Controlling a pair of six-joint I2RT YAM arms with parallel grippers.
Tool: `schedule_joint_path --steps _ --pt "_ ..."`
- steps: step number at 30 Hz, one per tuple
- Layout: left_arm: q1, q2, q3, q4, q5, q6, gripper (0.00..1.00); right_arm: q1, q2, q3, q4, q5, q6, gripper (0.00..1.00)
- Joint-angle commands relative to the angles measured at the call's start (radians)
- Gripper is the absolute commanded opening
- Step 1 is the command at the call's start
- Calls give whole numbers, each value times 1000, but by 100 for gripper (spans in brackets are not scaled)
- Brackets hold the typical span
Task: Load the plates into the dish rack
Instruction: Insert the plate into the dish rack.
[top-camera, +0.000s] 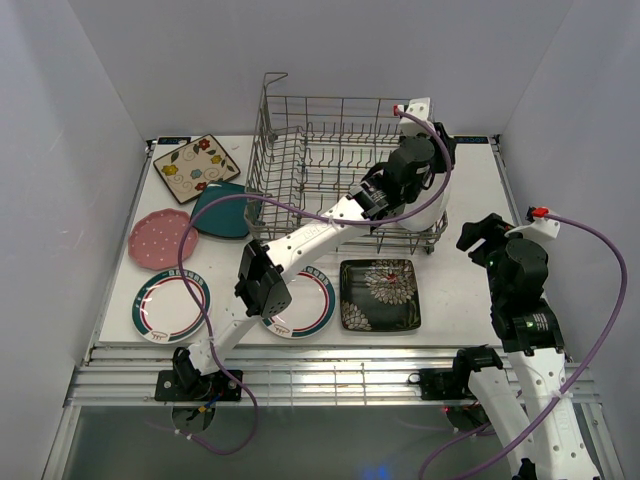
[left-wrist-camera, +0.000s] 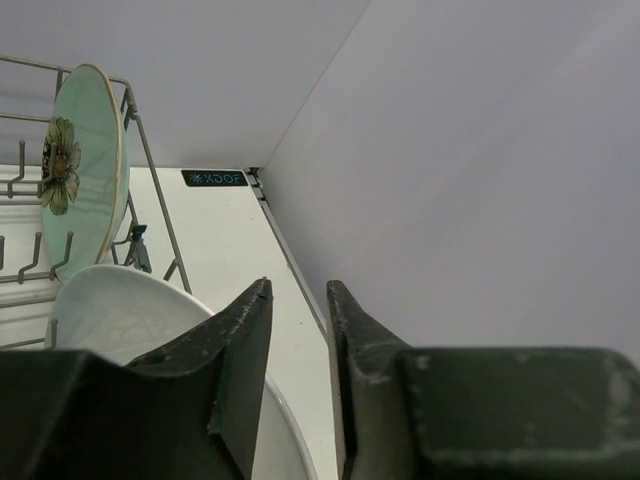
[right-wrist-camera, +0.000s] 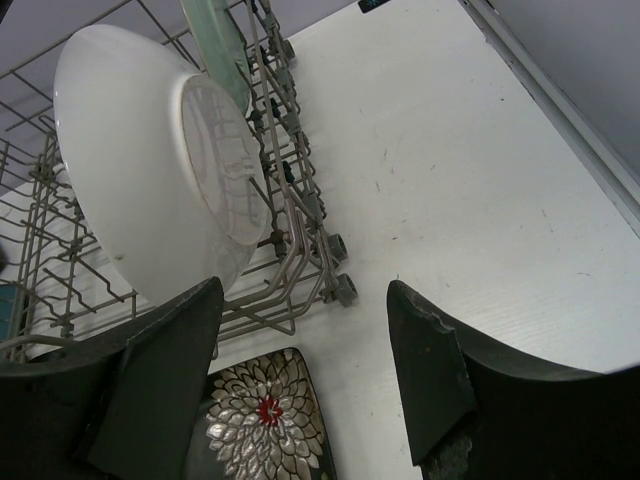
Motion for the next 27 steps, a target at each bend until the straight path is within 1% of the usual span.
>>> schedule_joint_path --steps 1,6,7,10,11,13,14,15,16,17,18,19,20,21,23,24,27 --pt "0 -130 -10 24 12 24 41 1 -4 31 11 -3 -9 72" --pt "3 -203 -78 83 7 91 53 1 -6 45 3 -10 -10 72" --pt "2 -223 -135 101 10 110 57 1 -7 46 3 -16 -10 72" --pt "3 -317 -240 196 6 188 68 1 -10 51 0 -33 -10 72" --pt "3 -346 -319 249 6 208 75 1 -12 52 -2 -39 -7 72" --pt "5 -435 -407 293 22 265 84 1 -21 54 -15 -58 0 72" --pt "6 -464 -485 326 29 280 90 1 -25 52 -17 -64 2 72" --pt "8 -496 -530 345 36 295 92 3 -30 54 -22 -69 5 73" --pt "9 -563 -577 368 50 332 93 1 -36 58 -43 -79 8 74" --pt "8 -599 -681 421 58 352 96 3 -36 74 -57 -87 8 75" --pt "11 -639 -734 448 70 372 97 1 -35 83 -75 -105 6 75" --pt "9 -710 -783 472 81 416 98 1 -30 91 -115 -118 6 75" --pt "11 -746 -832 510 89 433 98 1 -29 95 -133 -128 6 75" --pt "9 -780 -922 524 92 447 98 1 -29 101 -152 -136 6 76" --pt "11 -881 -1007 549 98 482 98 3 -30 98 -201 -159 8 77" --pt "12 -913 -1086 557 101 495 98 1 -32 94 -215 -173 8 77" --pt "12 -1039 -1197 584 107 515 98 1 -48 83 -272 -176 17 78"
